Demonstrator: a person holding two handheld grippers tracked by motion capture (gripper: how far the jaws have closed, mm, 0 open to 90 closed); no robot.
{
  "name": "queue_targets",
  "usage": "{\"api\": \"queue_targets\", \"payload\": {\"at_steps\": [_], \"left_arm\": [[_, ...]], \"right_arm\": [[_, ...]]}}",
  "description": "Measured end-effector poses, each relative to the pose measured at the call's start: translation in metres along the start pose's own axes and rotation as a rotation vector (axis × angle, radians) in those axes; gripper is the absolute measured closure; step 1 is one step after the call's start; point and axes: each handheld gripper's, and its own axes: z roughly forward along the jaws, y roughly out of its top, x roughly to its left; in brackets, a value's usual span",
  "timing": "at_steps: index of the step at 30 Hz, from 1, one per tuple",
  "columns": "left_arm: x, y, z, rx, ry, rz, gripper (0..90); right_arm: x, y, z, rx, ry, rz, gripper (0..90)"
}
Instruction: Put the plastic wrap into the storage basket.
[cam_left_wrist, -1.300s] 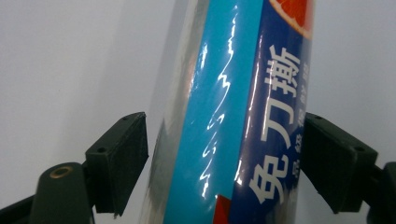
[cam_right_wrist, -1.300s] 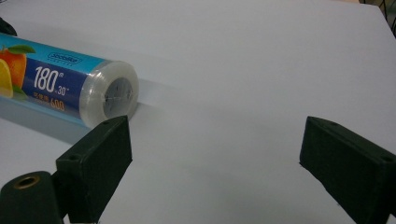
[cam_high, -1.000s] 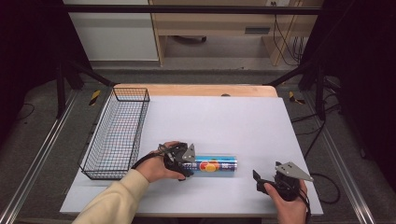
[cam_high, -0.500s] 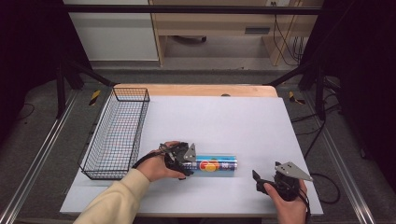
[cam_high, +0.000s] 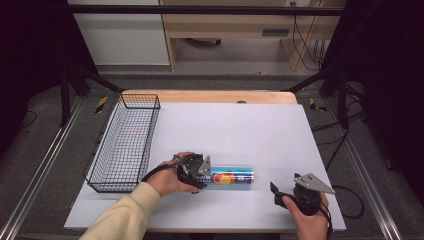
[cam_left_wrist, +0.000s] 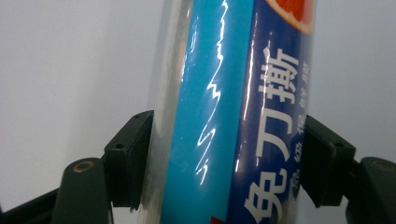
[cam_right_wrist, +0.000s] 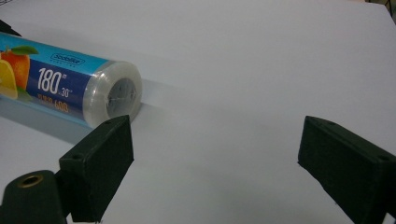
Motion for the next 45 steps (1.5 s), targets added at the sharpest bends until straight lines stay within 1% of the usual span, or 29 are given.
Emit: {"api": "queue_targets", "payload": {"at_steps": [2,7,17,26,30,33,34,35,40,43,44,45], "left_arm": [[-0.0022,0.0012,-0.0003,0.010,0.014,0.015,29.0],[-0.0041,0.0023,-0.0005,0.019,0.026,0.031,29.5],[-0.0046,0.0023,-0.0010,0.017,0.028,0.040,29.9],[-0.0052,0.0028,-0.0016,0.019,0.030,0.040,30.0],[-0.0057,0.0023,-0.0018,0.015,0.032,0.031,30.1],[-0.0054,0.0005,-0.0020,-0.006,0.025,0.008,30.4],[-0.0054,0.0005,-0.0020,-0.006,0.025,0.008,30.5],[-0.0056,0.0001,-0.0026,-0.012,0.020,-0.003,30.6],[-0.0067,0.0006,-0.0034,-0.012,0.028,-0.004,30.8],[-0.0070,0.0010,-0.0053,-0.022,0.028,-0.011,30.8],[-0.0073,0.0014,-0.0066,-0.032,0.029,-0.019,30.9],[-0.0070,0.0016,-0.0079,-0.036,0.034,-0.016,30.9]], "right_arm": [[0.0000,0.0001,0.0000,0.000,0.000,0.000,10.6],[0.0000,0.0000,0.0001,0.000,0.002,-0.001,10.8],[-0.0003,0.0001,-0.0003,-0.001,0.003,0.004,11.4],[-0.0007,0.0001,-0.0006,-0.003,-0.001,0.006,11.4],[-0.0008,0.0000,-0.0006,-0.002,-0.002,0.006,11.4],[-0.0008,-0.0001,-0.0006,-0.003,-0.003,0.006,11.4],[-0.0007,0.0000,-0.0007,-0.003,-0.004,0.006,11.4],[-0.0008,-0.0001,-0.0006,-0.003,-0.004,0.006,11.4],[-0.0007,-0.0001,-0.0006,-0.003,-0.004,0.005,11.4],[-0.0007,0.0000,-0.0006,-0.004,-0.006,0.005,11.4],[-0.0009,0.0000,-0.0007,-0.004,-0.007,0.004,11.5],[-0.0009,0.0000,-0.0006,-0.005,-0.007,0.005,11.5]]}}
